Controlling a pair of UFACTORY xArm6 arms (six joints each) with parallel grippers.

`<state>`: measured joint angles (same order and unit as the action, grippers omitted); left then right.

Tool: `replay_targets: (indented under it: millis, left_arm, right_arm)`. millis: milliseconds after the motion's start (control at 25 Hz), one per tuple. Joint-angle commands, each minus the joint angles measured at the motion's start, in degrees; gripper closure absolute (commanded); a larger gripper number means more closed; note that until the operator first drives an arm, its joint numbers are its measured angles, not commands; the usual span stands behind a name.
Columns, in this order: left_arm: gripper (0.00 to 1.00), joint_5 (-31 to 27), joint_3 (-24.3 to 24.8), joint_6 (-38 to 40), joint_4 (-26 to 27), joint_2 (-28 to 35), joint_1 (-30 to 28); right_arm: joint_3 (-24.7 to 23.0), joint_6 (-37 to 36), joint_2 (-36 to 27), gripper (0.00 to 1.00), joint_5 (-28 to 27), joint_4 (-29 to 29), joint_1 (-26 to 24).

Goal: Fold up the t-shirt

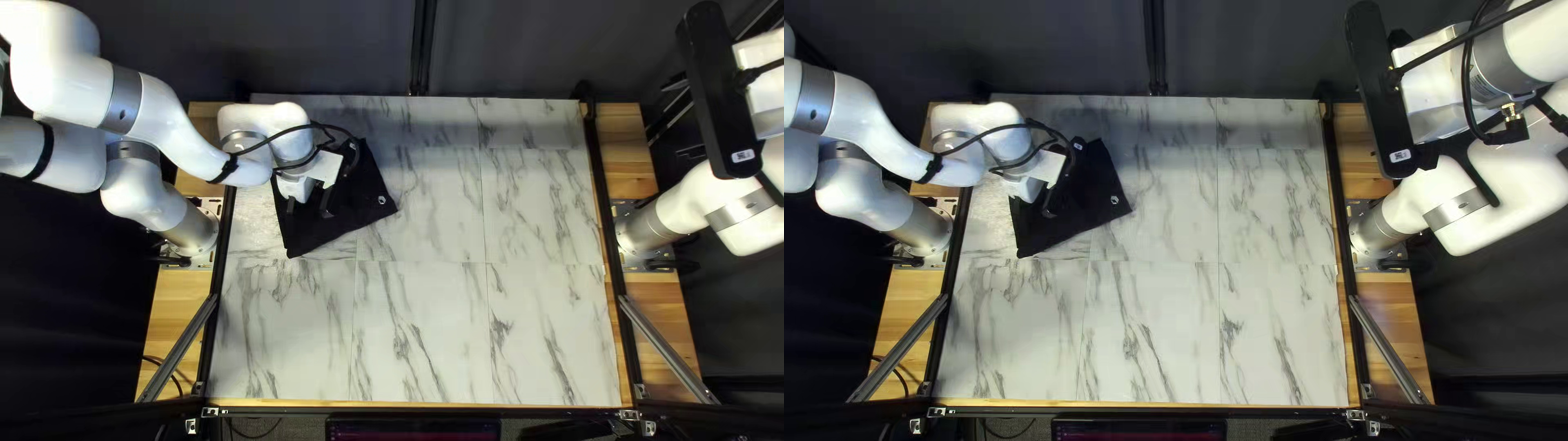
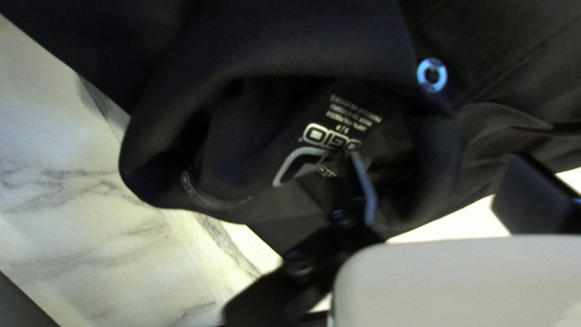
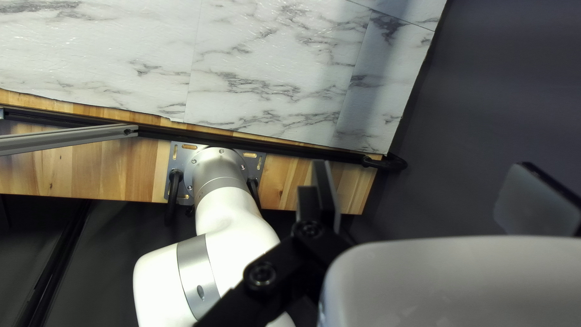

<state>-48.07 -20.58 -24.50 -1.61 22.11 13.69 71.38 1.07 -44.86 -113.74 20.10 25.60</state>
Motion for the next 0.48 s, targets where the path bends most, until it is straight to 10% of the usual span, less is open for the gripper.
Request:
replay_targets:
  millis: [40,480]
  left_arm:
    - [1.00,-4.42,-0.42,1.83,-0.79,3.30,-1.24]
    - [1.00,-20.52,-9.13,6.41,-4.94,4.91,-3.64]
  right_arm:
    - [0.00,0.00,0.00,0.00,0.00,0.00,0.00]
    - [0.00,0.00,0.00,0.00,0.00,0.00,0.00]
